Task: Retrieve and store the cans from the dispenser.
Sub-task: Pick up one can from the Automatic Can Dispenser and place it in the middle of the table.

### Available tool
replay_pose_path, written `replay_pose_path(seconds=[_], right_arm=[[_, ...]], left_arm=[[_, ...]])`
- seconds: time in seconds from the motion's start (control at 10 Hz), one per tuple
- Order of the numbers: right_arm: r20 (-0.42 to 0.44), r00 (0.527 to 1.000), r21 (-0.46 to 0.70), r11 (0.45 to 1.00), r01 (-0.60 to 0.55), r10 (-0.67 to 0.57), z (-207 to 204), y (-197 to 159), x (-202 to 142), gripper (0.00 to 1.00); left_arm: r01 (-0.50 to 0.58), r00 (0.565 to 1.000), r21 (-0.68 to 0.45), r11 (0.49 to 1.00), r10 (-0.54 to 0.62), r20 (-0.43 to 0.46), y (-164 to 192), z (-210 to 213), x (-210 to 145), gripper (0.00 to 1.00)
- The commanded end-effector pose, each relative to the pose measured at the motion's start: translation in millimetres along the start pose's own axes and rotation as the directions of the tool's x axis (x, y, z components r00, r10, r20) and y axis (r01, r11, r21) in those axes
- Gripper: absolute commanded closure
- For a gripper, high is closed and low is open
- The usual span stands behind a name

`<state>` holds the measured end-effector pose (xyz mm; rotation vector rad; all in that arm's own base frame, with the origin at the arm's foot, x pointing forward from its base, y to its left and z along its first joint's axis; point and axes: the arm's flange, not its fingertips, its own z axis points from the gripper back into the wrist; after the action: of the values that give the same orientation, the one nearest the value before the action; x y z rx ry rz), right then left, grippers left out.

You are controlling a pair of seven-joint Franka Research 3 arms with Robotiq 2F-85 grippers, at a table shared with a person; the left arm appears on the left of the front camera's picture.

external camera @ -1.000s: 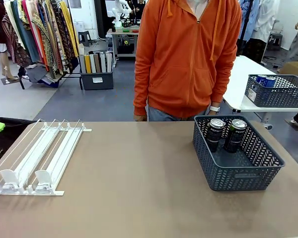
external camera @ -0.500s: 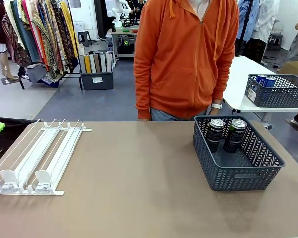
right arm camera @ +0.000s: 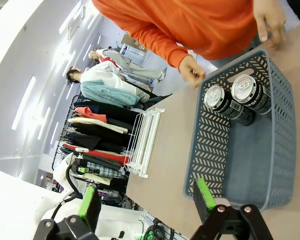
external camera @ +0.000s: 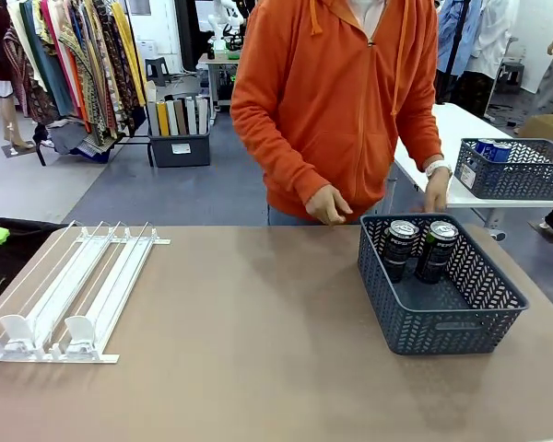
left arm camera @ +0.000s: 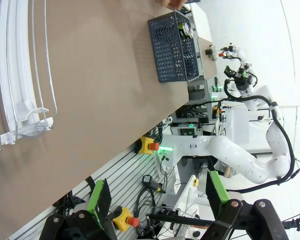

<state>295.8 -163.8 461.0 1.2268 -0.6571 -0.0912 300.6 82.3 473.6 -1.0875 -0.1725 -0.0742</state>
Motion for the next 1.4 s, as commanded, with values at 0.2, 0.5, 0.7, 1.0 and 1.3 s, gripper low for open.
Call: replay_pose_path(seconds=[0.2,0.5,0.7,1.0,1.3], right_arm=[[0.026,1.0,0.021,1.0,-0.013,0.013,-3.2,2.3,3.2,0.0],[0.026,1.0,0.021,1.0,-0.013,0.013,-3.2,2.3,3.2,0.0],[0.026,1.0,0.021,1.0,-0.013,0.013,-3.2,2.3,3.2,0.0],[0.026,1.0,0.021,1.0,-0.013,0.013,-3.2,2.3,3.2,0.0],[0.026,1.0,0.021,1.0,-0.013,0.013,-3.2,2.3,3.2,0.0]], left_arm=[[0.019,1.0,-0.025,1.0,-0.019,0.012,-0.5,-0.3,0.7,0.0],[0.019,1.0,-0.025,1.0,-0.019,0.012,-0.5,-0.3,0.7,0.0],[0.019,1.0,-0.025,1.0,-0.019,0.012,-0.5,-0.3,0.7,0.0],[0.019,1.0,-0.025,1.0,-0.019,0.012,-0.5,-0.3,0.7,0.0],[0.019,1.0,-0.025,1.0,-0.019,0.012,-0.5,-0.3,0.7,0.0]])
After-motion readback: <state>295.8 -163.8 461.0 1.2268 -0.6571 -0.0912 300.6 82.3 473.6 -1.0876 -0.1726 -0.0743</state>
